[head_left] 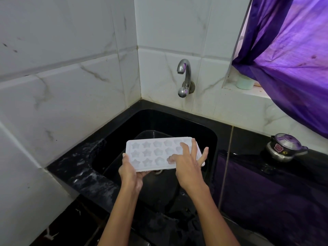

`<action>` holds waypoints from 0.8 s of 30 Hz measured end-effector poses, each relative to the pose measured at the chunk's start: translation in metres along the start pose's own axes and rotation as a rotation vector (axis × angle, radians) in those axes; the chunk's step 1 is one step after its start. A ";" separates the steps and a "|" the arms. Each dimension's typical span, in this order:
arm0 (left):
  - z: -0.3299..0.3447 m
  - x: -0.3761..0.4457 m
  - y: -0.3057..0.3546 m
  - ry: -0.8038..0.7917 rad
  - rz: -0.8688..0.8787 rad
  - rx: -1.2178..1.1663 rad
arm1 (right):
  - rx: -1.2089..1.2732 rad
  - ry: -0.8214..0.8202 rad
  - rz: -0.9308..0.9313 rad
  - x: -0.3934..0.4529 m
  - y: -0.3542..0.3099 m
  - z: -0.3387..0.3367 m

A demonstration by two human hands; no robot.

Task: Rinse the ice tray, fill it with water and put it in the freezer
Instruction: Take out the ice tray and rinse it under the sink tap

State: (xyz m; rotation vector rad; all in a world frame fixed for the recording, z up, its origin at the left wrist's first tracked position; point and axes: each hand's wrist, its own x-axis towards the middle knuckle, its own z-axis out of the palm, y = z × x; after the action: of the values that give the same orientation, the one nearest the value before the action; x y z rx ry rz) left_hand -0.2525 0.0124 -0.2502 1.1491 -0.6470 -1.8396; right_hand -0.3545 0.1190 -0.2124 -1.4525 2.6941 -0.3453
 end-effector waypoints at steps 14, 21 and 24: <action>0.004 -0.002 -0.001 -0.007 -0.028 -0.020 | 0.069 0.108 -0.053 0.006 -0.007 0.005; 0.004 -0.002 -0.002 -0.009 -0.046 -0.015 | -0.006 0.006 -0.125 0.003 -0.021 0.005; 0.004 -0.002 -0.002 -0.010 -0.042 -0.005 | -0.018 0.011 -0.096 0.003 -0.019 0.002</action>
State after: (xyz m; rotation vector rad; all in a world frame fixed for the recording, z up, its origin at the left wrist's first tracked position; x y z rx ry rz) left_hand -0.2564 0.0154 -0.2493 1.1594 -0.6280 -1.8827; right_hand -0.3403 0.1064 -0.2101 -1.5927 2.6488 -0.3358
